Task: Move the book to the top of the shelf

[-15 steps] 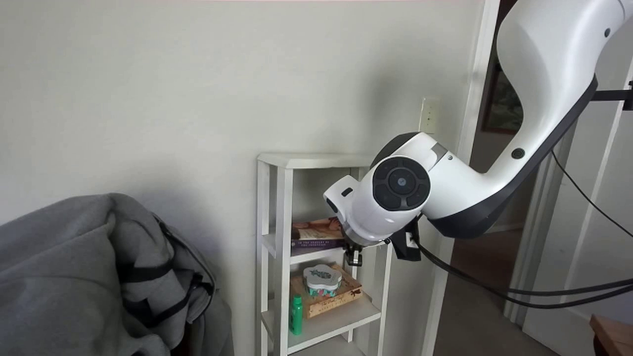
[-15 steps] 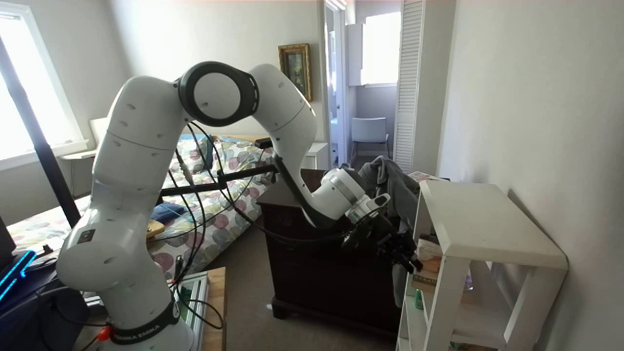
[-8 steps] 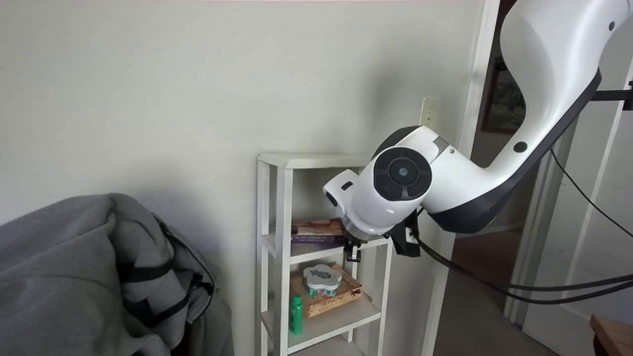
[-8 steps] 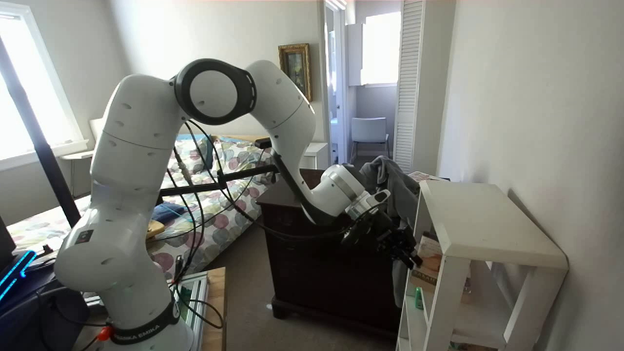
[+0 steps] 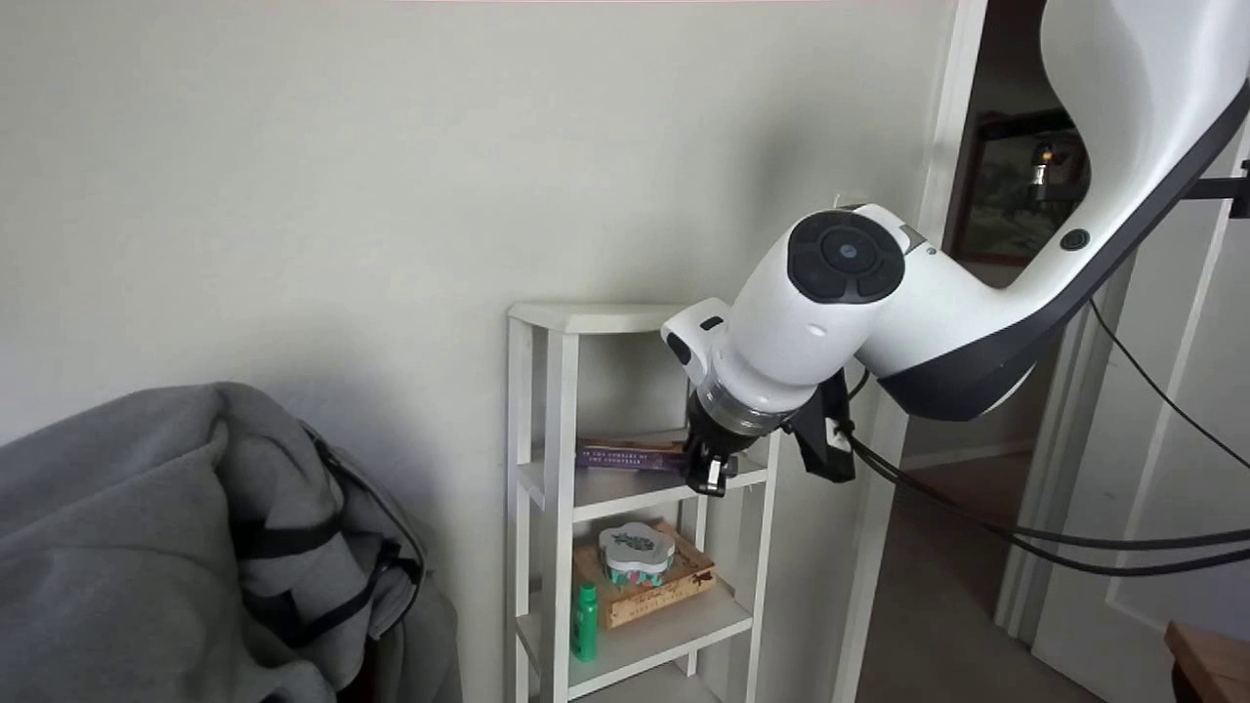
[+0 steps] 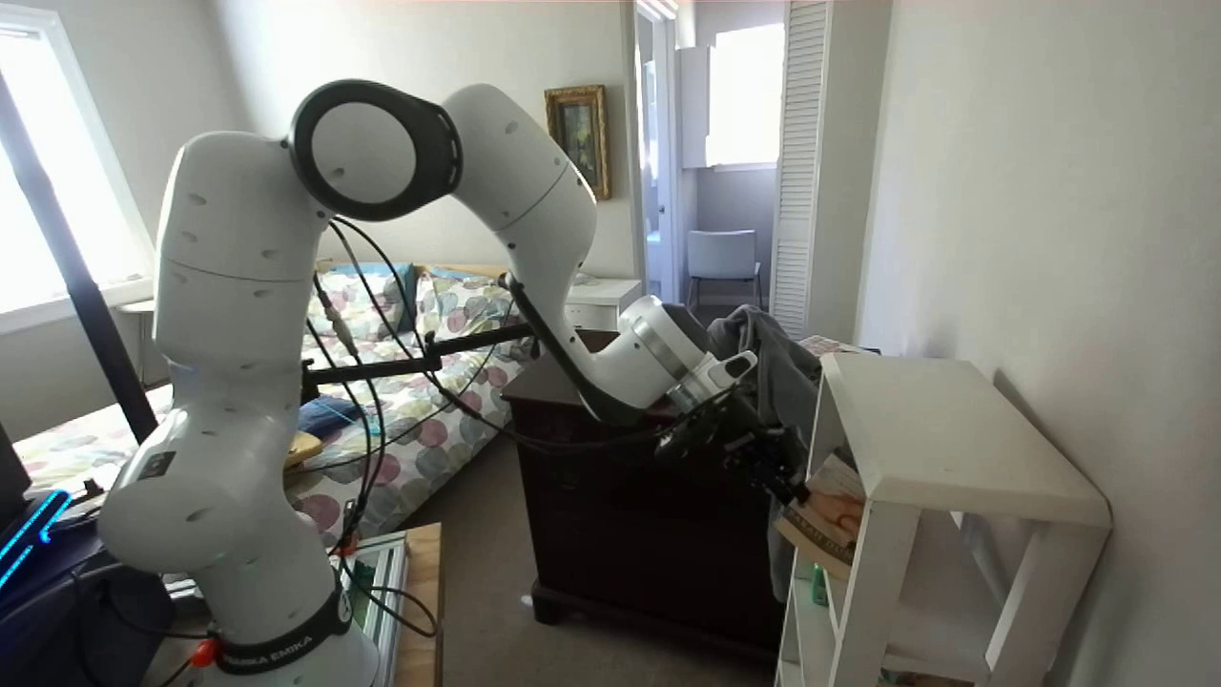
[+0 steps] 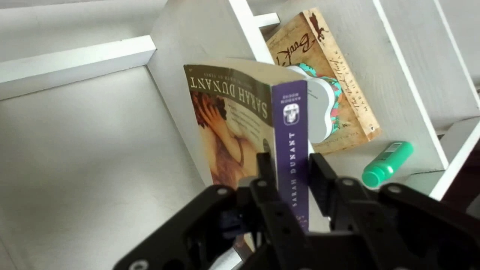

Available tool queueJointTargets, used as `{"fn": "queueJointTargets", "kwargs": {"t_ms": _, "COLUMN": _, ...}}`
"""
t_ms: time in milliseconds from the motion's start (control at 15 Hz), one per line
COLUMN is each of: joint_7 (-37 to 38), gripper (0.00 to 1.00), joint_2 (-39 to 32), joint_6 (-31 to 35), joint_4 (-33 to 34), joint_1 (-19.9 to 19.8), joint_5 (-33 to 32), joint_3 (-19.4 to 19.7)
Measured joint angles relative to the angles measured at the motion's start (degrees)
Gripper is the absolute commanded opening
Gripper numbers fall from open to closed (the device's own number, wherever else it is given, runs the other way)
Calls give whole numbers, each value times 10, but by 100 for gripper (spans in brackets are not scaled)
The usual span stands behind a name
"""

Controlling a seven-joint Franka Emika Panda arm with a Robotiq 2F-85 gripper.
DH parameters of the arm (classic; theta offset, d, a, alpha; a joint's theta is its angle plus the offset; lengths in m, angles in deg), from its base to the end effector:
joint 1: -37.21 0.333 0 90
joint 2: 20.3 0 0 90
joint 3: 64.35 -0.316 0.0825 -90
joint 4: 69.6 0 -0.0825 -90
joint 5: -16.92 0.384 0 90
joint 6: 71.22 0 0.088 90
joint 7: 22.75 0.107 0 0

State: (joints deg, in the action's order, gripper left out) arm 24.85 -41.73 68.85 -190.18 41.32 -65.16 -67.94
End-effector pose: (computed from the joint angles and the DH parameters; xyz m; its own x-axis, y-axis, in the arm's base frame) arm 0.5738 0.0761 0.2363 0.8385 0.5199 0.1629 0.2581 -0.6424 0.7216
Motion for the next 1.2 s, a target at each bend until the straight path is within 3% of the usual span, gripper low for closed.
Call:
{"fn": "queueJointTargets", "kwargs": {"t_ms": 467, "joint_7": -19, "gripper": 8, "joint_2": 21, "joint_6": 63, "joint_4": -14, "joint_1": -16, "joint_5": 69, "joint_3": 1}}
{"fn": "queueJointTargets", "kwargs": {"t_ms": 1200, "joint_7": -21, "gripper": 7, "joint_2": 61, "joint_6": 104, "joint_4": -27, "joint_1": -31, "joint_5": 103, "joint_3": 9}}
